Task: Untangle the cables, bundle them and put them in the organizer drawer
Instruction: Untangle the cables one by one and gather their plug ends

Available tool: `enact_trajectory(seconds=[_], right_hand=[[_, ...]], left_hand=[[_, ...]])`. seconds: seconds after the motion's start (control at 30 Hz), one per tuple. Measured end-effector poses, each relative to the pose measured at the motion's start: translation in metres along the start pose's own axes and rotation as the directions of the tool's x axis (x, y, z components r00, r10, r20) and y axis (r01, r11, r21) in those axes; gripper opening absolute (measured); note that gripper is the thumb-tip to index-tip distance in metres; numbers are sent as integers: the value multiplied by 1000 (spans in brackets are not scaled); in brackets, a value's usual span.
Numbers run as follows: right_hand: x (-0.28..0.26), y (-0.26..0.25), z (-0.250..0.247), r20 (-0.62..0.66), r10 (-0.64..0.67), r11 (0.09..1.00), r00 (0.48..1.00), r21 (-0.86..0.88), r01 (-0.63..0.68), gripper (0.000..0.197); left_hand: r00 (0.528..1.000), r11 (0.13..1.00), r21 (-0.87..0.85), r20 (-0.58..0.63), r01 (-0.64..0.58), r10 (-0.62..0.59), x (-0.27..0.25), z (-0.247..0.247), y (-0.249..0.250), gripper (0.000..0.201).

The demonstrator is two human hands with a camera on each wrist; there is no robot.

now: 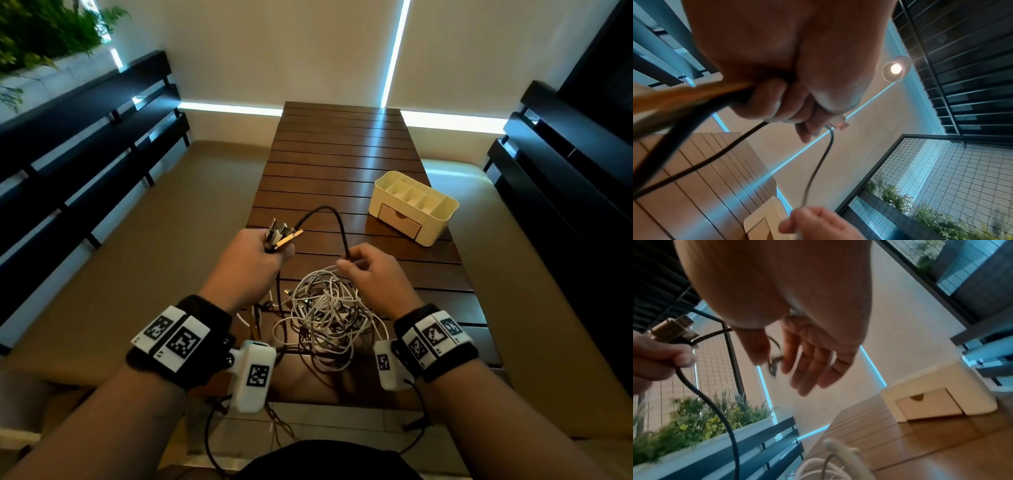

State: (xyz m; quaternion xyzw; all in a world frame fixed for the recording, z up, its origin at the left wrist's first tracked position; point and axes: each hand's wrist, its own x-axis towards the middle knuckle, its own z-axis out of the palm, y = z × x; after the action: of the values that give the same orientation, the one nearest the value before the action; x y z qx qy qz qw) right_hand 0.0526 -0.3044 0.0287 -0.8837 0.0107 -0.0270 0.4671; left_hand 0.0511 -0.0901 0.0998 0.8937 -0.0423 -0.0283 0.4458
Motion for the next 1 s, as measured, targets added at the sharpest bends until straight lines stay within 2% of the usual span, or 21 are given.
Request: enact_trajectory(seconds=[0.07, 0.1, 0.17, 0.2, 0.27, 0.37, 0.57, 0.67, 0.73, 0.87, 0.93, 1.0], right_hand=[[2, 3, -3, -46, 2, 986, 999, -164, -9, 43], [1, 1, -6, -96, -41, 982, 994, -189, 22, 52], [-3, -7, -10, -159, -210, 969, 965, -165, 184, 59], [-5, -14, -11, -142, -293, 949, 946, -160, 270, 60], [-9, -30, -10, -36, -385, 912, 922, -168, 374, 50], [-12, -43, -5, 62, -414, 895, 908, -154, 419, 18], [-28, -48, -4, 129, -280, 954, 951, -75, 291, 14], [-37, -49, -6, 165, -185, 982, 969, -15, 190, 35], [-45, -47, -9, 205, -150, 988, 967, 1, 153, 44], [-59, -38, -15, 297, -29, 1000, 954, 10, 27, 41], [-64, -32, -15, 348, 48, 997, 936, -68, -26, 34], [-67, -27, -14, 394, 103, 990, 913, -131, -56, 32]], left_hand=[[999, 999, 45, 45, 12, -14, 1, 0, -2, 23], [997, 998, 63, 70, 17, -21, 1, 1, -2, 22], [992, 997, 68, 117, 28, -36, 2, 2, -4, 20], [990, 997, 65, 136, 27, -35, 2, 3, -4, 21], [986, 998, 60, 165, 6, -15, 2, 6, -4, 23], [982, 999, 15, 185, -35, 32, 1, 7, -4, 24], [979, 993, -89, 180, -75, 91, -6, 4, -8, 8], [986, 982, -153, 106, -109, 126, -11, 4, -11, 8], [992, 959, -273, 71, -79, 101, -14, 0, -14, 8], [994, 798, -601, 104, 44, 23, -21, -14, -22, 20], [995, 759, -649, 101, 58, 11, -25, -20, -23, 37], [997, 749, -661, 78, 45, 10, -30, -24, -23, 46]])
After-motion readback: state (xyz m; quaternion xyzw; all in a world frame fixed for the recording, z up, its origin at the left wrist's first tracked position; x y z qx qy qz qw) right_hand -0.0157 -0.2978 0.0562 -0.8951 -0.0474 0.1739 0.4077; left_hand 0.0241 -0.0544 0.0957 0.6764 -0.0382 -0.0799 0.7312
